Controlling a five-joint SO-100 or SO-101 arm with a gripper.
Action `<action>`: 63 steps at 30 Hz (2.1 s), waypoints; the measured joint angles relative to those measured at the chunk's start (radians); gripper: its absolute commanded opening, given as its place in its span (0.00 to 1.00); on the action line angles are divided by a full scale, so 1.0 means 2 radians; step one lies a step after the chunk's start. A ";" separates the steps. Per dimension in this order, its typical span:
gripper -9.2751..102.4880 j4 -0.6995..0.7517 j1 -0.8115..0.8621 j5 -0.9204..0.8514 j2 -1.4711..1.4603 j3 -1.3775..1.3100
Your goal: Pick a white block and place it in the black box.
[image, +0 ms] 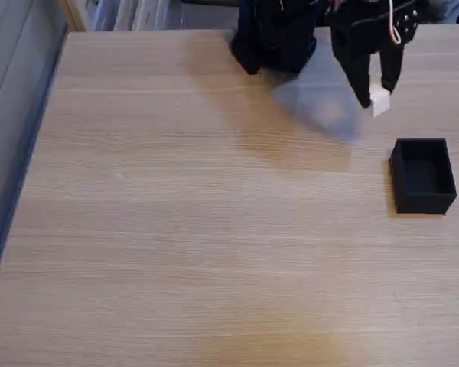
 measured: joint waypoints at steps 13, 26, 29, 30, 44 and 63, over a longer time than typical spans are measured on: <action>0.08 -0.095 -0.041 0.064 -0.181 -0.113; 0.30 -0.081 -0.037 0.069 -0.217 -0.140; 0.18 -0.072 -0.037 0.064 -0.217 -0.140; 0.12 -0.072 -0.037 0.064 -0.216 -0.140; 0.08 -0.093 0.038 0.038 0.001 0.076; 0.08 -0.024 0.232 -0.077 0.545 0.572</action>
